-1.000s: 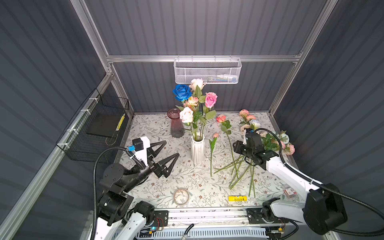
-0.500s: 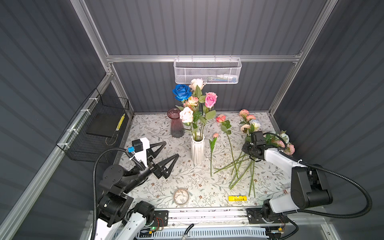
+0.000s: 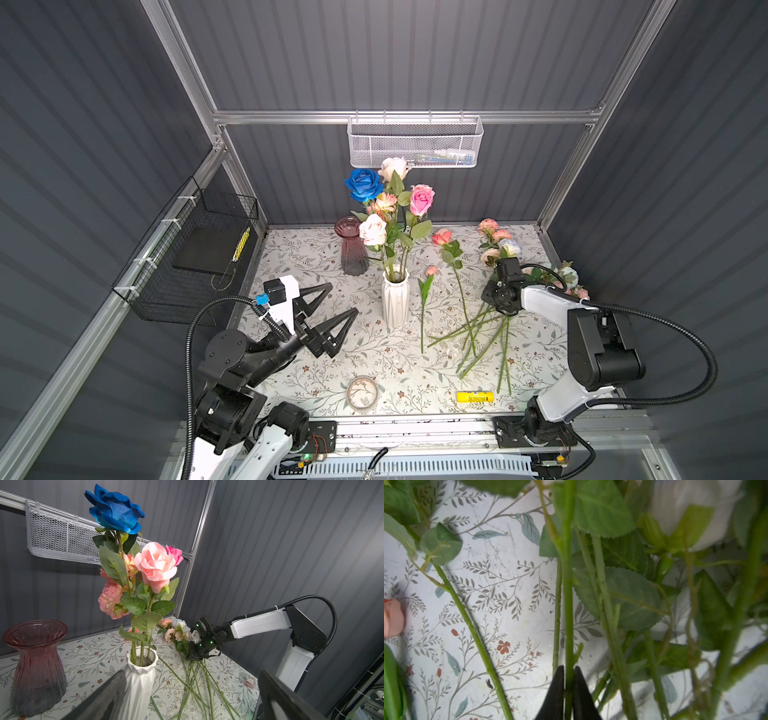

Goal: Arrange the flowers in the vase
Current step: 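Grasp the white rose stem in the pile with the right gripper, then lift the white rose upward out of the pile with the right gripper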

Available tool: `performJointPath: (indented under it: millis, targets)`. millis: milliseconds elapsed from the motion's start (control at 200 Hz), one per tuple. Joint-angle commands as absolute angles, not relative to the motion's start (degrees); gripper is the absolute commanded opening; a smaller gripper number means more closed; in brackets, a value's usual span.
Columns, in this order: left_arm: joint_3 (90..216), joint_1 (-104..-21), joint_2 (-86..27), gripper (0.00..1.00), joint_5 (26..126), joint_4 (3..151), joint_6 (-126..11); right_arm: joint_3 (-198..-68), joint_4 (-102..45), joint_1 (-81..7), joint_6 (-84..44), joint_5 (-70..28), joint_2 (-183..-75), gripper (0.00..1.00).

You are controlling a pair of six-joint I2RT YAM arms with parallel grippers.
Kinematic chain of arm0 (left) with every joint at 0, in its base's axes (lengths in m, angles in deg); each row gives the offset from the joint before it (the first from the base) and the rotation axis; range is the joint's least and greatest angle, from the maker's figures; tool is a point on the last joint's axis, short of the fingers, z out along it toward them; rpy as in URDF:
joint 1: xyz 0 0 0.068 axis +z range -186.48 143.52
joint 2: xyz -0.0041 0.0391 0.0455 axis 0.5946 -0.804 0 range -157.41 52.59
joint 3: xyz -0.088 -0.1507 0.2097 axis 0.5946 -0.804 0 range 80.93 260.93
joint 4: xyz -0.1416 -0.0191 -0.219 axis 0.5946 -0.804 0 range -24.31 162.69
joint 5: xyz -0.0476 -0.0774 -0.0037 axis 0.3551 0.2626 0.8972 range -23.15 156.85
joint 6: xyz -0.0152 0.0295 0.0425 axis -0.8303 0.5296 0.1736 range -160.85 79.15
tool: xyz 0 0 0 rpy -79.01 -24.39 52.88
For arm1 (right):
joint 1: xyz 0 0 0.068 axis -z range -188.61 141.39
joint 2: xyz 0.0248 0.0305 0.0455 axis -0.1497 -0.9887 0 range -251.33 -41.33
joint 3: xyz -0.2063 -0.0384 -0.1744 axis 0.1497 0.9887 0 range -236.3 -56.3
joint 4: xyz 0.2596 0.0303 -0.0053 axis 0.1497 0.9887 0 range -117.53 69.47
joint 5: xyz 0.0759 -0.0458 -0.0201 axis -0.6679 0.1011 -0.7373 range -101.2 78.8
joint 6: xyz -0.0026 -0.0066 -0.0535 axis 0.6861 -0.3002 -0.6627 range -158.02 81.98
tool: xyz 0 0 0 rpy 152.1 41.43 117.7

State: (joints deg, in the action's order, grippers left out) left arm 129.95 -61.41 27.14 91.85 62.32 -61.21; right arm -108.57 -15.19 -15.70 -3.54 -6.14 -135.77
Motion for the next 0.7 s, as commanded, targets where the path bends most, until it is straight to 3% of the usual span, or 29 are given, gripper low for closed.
performJointPath:
  millis: [0, 90, 510, 695]
  targets:
    - [130.0, -61.5, 26.9, 1.00, 92.0, 62.1, -60.3, -109.7, -15.5, -15.5, -4.0, -8.1, -133.7, 0.05]
    - [130.1, -61.5, 26.7, 1.00, 92.0, 62.1, -60.1, -108.5, -18.3, -15.5, -5.1, -10.4, -130.6, 0.00]
    - [132.0, -61.5, 25.4, 1.00, 91.9, 61.8, -59.4, -97.2, -39.3, -15.9, -6.4, -24.0, -105.0, 0.00]
    - [132.9, -61.5, 25.1, 1.00, 91.9, 61.7, -59.3, -99.2, -40.1, -21.2, -9.4, -26.7, -93.2, 0.00]
